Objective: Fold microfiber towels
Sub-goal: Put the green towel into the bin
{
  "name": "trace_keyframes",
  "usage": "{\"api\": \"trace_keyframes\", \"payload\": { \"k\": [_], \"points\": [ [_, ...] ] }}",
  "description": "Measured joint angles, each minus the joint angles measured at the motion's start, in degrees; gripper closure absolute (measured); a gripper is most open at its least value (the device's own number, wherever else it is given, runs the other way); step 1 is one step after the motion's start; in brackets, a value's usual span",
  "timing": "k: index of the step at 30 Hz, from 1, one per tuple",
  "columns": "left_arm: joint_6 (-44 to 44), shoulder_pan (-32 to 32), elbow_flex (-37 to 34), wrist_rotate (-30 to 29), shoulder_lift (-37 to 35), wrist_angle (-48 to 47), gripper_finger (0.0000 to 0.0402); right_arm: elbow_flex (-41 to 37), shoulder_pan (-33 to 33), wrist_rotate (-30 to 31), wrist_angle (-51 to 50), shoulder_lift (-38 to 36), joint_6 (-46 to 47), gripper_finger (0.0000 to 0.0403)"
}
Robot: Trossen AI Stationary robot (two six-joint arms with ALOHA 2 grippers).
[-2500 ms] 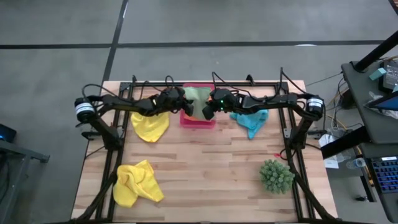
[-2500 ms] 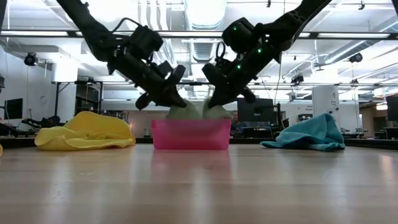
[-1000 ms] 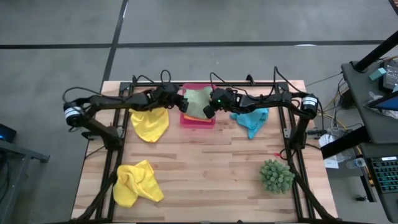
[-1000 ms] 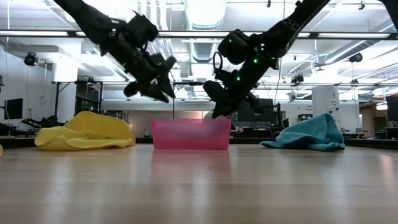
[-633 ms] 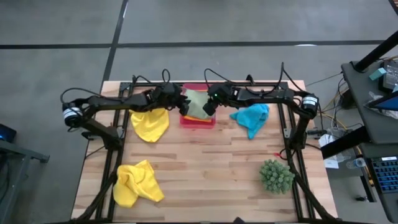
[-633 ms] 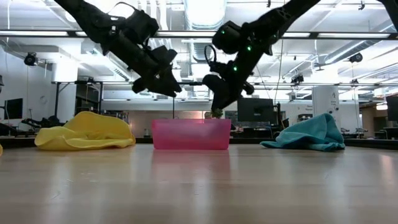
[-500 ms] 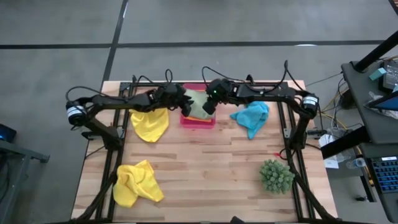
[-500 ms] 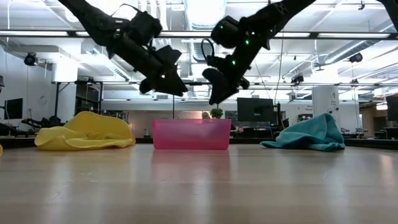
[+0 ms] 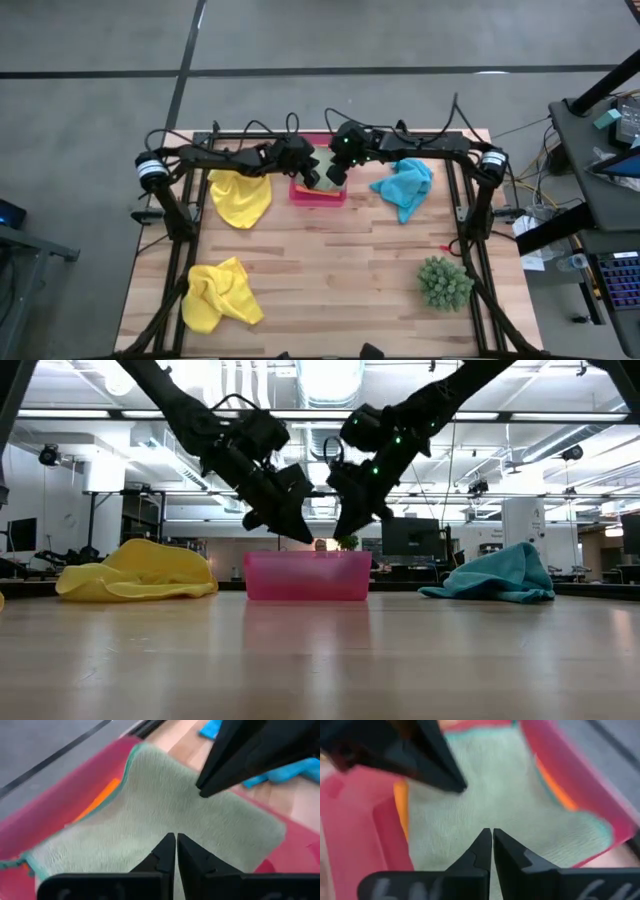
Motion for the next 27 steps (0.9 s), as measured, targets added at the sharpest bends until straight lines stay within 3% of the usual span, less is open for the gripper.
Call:
{"api": "trace_keyframes", "payload": {
  "k": [7,14,27],
  "points": [
    [-1.4,0.0,-1.0,0.0,1.1,-1.3,0.0398,-0.3,-0.1,0.7,-0.4,4.3,0.8,0.0394],
    [-1.6,-0.1,-1.1,-0.7,2.4,-8.8,0.0398,-0.3,-0.1,3.7,-1.0,4.7,0.1,0.0394],
    [-1.6,-0.2,0.0,-0.2,-2.8,-12.4,0.0398,1.0,0.0,3.7,-3.7,2.9,-0.8,0.0394]
  ]
}}
